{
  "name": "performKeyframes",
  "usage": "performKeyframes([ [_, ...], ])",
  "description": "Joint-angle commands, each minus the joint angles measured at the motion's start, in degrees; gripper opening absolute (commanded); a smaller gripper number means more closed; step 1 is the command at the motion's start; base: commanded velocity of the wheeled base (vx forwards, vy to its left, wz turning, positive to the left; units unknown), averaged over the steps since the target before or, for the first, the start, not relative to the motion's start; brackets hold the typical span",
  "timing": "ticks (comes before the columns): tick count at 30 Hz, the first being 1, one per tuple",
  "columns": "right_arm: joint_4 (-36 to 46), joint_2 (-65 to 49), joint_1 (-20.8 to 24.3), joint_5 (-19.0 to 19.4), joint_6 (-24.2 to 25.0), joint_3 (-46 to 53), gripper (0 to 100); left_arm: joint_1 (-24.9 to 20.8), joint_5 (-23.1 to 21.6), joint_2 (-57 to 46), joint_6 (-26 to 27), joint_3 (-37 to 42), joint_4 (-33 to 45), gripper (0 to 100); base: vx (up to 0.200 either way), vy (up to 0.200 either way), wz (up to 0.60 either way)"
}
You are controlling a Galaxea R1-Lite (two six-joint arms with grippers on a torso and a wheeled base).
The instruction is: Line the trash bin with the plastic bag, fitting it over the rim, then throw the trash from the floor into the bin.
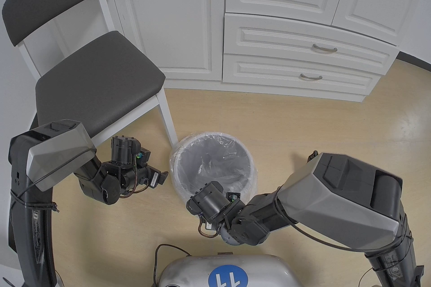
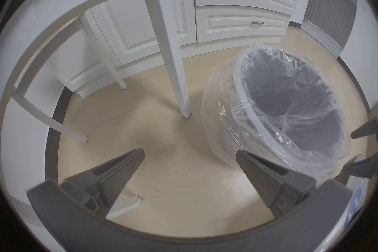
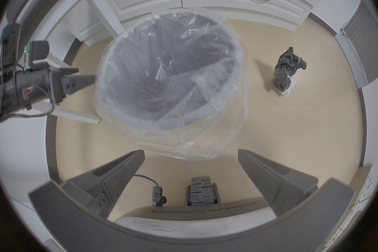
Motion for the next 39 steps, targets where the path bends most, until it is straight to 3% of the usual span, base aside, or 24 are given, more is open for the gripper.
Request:
performKeyframes([
  [1, -0.1, 2.5, -0.9, 0.0, -0.1, -0.7, 100, 0.0, -0.6, 0.3, 0.0, 0.0, 0.0, 100, 0.0, 0.0, 0.0],
  [10, -0.5, -3.5, -1.0, -0.1, 0.4, -0.1, 100, 0.1, -0.7, -0.1, -0.1, -0.1, -0.1, 100, 0.0, 0.0, 0.0],
  [12, -1.1, -4.6, -3.2, -0.6, 1.1, -1.2, 100, 0.1, -0.7, -0.1, 0.0, -0.2, -0.1, 100, 0.0, 0.0, 0.0],
  [21, -5.3, 2.8, -5.9, -0.7, 2.7, -5.9, 100, 0.1, -0.7, -0.2, 0.0, 0.0, -0.1, 100, 0.0, 0.0, 0.0],
  [39, -4.4, 0.0, -1.5, -0.6, 1.5, -0.4, 100, 0.1, -0.6, 0.1, 0.0, -0.1, -0.1, 100, 0.0, 0.0, 0.0],
])
